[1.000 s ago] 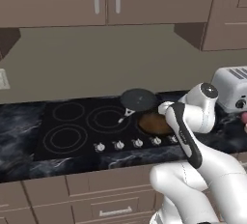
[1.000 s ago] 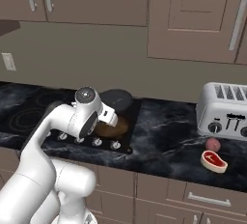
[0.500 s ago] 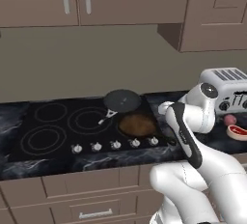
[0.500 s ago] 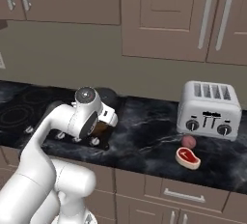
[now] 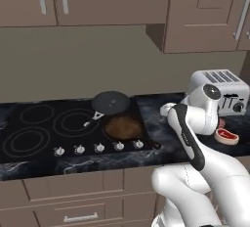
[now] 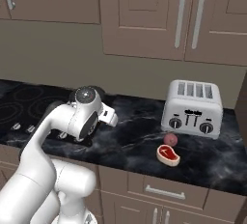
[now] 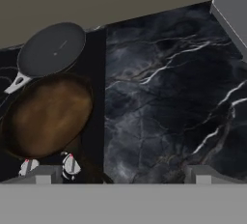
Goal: Place both pans onto different burners. Then place the onion and the steak on different pans.
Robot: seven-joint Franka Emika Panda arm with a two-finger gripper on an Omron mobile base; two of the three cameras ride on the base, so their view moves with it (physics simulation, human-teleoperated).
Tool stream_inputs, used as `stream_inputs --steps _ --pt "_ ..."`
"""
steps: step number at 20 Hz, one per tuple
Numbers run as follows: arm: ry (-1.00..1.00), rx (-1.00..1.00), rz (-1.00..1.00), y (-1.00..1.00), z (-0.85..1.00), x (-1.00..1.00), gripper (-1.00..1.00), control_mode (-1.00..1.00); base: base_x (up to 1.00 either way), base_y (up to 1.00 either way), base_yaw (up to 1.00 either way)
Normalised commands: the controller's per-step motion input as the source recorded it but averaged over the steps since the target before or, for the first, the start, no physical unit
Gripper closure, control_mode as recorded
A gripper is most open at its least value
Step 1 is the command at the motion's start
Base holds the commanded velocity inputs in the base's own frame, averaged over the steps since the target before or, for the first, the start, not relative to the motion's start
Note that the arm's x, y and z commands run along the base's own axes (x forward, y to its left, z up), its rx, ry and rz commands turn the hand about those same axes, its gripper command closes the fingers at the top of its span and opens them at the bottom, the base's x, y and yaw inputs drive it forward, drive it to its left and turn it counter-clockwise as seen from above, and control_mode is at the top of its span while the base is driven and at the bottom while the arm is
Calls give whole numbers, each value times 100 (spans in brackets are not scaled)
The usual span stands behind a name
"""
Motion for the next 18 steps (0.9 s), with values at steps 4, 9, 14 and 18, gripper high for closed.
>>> stream_inputs --steps 4,9,14,18 --pt "0 0 0 0 0 0 -100 100 -9 -34 4" --pt "0 0 0 0 0 0 -100 100 -10 -32 4" --pt "0 0 0 0 0 0 -100 100 -14 -34 4" --pt "0 0 0 0 0 0 -100 100 -14 -32 3"
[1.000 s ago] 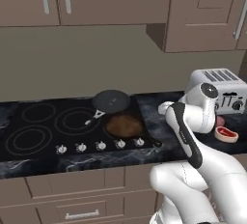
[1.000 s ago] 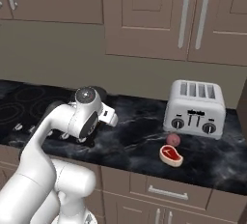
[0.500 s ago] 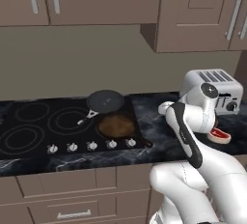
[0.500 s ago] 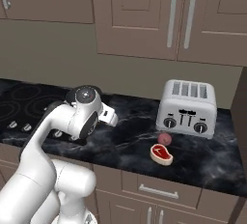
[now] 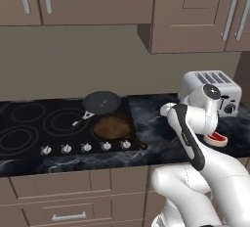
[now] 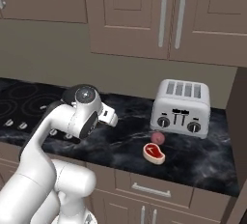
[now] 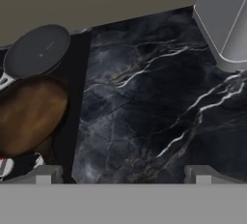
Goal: Place both pans onto different burners. Then place the onion and the steak on different pans.
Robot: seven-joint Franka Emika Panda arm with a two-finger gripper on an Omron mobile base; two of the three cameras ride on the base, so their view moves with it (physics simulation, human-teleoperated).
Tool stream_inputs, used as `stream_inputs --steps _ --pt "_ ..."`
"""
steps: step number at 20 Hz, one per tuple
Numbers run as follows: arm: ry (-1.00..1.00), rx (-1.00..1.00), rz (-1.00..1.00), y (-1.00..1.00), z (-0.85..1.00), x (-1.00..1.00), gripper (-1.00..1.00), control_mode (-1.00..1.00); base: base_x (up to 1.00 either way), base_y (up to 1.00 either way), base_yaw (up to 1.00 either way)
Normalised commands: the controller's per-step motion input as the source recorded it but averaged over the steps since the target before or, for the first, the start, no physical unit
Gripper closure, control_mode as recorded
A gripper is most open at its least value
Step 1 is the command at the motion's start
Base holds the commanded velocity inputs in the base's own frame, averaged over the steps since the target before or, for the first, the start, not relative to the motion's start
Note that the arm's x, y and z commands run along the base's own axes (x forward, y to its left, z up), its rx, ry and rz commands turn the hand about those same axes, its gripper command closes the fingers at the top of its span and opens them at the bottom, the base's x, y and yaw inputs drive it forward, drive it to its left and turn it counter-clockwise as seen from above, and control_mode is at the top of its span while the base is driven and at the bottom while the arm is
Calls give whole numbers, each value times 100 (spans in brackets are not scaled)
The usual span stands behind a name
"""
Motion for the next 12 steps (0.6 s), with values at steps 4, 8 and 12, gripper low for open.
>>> stream_inputs --steps 4,8,12 --pt "0 0 0 0 0 0 -100 100 -11 -28 3" --pt "0 0 0 0 0 0 -100 100 -1 -3 0" --pt "0 0 0 0 0 0 -100 100 0 0 0"
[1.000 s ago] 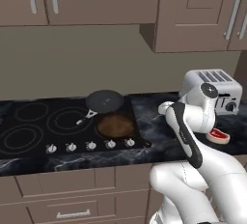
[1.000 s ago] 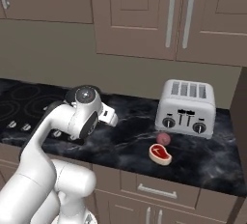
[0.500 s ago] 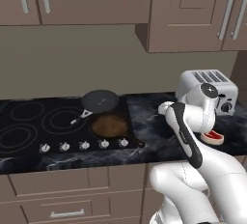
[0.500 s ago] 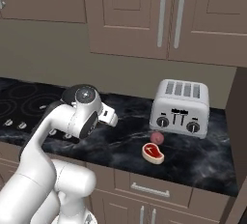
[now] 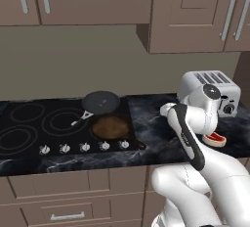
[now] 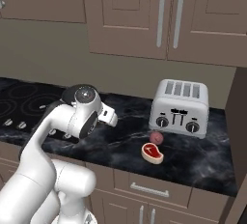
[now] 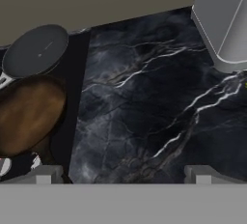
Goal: Place both pans onto different burners. Then place the onion and the steak on different pans.
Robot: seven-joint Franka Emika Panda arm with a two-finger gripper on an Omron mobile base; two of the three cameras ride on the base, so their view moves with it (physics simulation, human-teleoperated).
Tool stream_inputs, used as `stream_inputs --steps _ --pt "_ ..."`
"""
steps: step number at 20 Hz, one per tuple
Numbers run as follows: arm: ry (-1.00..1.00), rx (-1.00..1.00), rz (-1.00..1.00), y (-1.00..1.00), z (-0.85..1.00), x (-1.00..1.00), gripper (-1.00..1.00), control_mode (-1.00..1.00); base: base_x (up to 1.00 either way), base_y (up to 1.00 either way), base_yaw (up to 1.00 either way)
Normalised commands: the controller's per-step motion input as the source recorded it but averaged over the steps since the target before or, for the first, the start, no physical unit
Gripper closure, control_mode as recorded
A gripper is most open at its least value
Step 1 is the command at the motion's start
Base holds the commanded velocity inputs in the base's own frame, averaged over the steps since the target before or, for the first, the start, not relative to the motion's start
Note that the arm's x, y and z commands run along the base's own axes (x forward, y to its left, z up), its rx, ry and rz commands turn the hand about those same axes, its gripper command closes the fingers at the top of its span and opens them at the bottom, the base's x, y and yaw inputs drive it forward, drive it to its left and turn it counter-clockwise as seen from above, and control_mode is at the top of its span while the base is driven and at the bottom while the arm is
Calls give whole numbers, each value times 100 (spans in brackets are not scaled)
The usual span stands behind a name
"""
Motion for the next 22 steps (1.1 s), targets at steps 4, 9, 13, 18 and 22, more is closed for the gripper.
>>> stream_inputs --steps 4,9,13,18,22 --pt "0 0 0 0 0 0 -100 100 0 0 0" --pt "0 -1 0 1 -3 0 -100 -100 0 0 0" --pt "0 -7 0 10 -13 0 -100 -100 0 0 0" --pt "-1 -10 0 3 -2 0 -100 -100 0 0 0" --pt "-2 -13 0 1 0 -9 -100 -100 0 0 0"
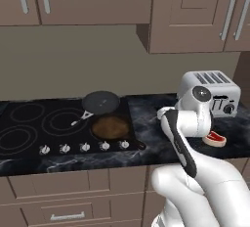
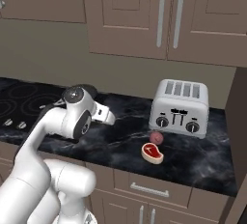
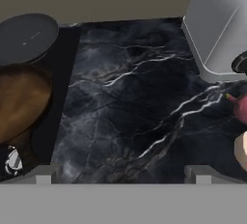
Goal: Place both pans onto different burners. Then place the onion and the steak on different pans.
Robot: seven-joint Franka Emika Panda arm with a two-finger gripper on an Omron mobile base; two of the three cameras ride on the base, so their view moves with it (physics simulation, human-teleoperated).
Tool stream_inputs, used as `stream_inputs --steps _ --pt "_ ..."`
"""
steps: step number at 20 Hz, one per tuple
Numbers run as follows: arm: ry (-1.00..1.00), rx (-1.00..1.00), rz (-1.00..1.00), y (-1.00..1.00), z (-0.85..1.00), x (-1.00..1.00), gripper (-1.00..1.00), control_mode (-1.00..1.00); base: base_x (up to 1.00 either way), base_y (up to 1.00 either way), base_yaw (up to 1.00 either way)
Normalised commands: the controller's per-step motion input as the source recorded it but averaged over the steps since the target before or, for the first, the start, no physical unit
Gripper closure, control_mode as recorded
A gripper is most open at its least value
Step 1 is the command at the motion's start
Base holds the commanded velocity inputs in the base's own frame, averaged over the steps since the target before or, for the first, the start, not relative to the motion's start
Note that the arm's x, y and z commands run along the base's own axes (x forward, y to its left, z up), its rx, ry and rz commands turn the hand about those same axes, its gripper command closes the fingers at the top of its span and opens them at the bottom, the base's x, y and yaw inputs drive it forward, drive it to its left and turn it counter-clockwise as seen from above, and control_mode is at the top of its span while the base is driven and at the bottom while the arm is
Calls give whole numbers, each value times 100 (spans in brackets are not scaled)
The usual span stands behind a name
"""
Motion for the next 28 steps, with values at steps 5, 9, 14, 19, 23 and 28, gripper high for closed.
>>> stream_inputs --steps 5,9,14,19,23,28 --pt "-2 -14 0 1 0 -2 -100 -100 0 0 0" --pt "-1 -11 0 0 0 -5 -100 -100 0 0 0" --pt "0 -4 0 -2 -1 -7 -100 -100 0 0 0" --pt "0 -4 0 -19 -1 -11 -100 -100 0 0 0" --pt "0 -4 0 -34 0 -13 -100 -100 0 0 0" --pt "0 -3 2 -32 0 -11 -100 -100 0 0 0"
